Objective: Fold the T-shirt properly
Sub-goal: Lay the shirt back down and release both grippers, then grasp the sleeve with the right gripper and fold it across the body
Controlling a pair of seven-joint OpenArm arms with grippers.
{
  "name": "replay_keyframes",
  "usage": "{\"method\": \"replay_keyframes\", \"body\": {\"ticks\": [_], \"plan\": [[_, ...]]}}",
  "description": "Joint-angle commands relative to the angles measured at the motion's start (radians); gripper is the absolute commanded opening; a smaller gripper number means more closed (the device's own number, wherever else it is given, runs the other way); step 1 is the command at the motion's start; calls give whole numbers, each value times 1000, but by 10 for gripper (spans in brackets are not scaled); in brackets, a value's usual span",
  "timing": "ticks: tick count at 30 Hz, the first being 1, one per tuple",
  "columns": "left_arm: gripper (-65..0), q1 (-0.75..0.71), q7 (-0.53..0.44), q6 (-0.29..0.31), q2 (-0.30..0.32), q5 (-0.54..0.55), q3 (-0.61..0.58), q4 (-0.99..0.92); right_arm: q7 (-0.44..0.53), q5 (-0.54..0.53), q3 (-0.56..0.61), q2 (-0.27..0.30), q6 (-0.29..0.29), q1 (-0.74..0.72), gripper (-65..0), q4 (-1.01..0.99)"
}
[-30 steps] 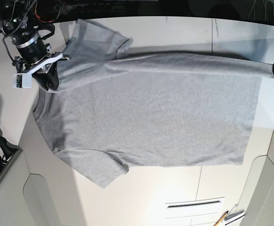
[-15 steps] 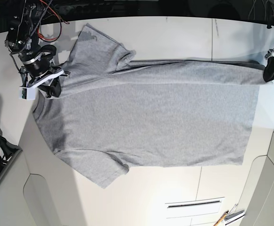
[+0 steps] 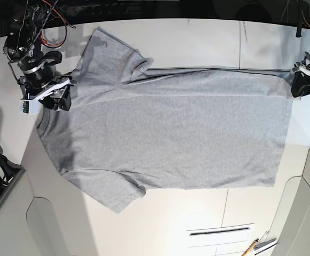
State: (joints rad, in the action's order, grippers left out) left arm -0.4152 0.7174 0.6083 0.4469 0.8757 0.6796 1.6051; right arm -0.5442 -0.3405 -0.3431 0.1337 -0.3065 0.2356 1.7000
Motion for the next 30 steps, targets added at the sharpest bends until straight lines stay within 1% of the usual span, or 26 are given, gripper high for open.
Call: {"method": "replay_keyframes", "body": {"ticks": [1, 4, 6, 9, 13, 15, 17, 19, 22, 26, 28, 30], "plan": [[-407, 2, -22, 3, 22, 14, 37, 13, 6, -15, -15, 14, -5, -8, -346, 48], [-407, -1, -10, 32, 22, 44, 122, 15, -88, -18, -59, 16, -5, 18, -346, 149], [-407, -1, 29, 37, 22, 98, 181, 16, -122, -36, -92, 16, -5, 54, -346, 212], [-407, -1, 63, 66, 22, 165, 245, 18, -142, -99, -131, 16, -4, 130, -346, 268], [-407, -6, 66, 69, 35, 180, 271, 19, -149, -172, -132, 12, -5, 251, -346, 261], [-407, -6, 66, 69, 41, 180, 271, 20, -149, -217, -119, 3, -19, 312, -346, 245], [-407, -6, 66, 70, 46, 183, 271, 20, -151, -267, -97, -9, -55, 362, -346, 223], [-407, -6, 65, 70, 52, 184, 271, 20, -162, -298, -66, -21, -75, 397, -346, 206], [-407, -6, 65, 70, 61, 183, 271, 20, -163, -299, -2, -20, -76, 428, -346, 190], [-407, -6, 66, 69, 60, 183, 271, 19, -163, -298, 91, -21, -76, 424, -346, 160], [-407, -6, 66, 69, 61, 183, 271, 19, -162, -282, 146, -21, -75, 421, -346, 143], [-407, -6, 66, 69, 61, 183, 271, 19, -159, -237, 197, -21, -65, 421, -346, 141]]}}
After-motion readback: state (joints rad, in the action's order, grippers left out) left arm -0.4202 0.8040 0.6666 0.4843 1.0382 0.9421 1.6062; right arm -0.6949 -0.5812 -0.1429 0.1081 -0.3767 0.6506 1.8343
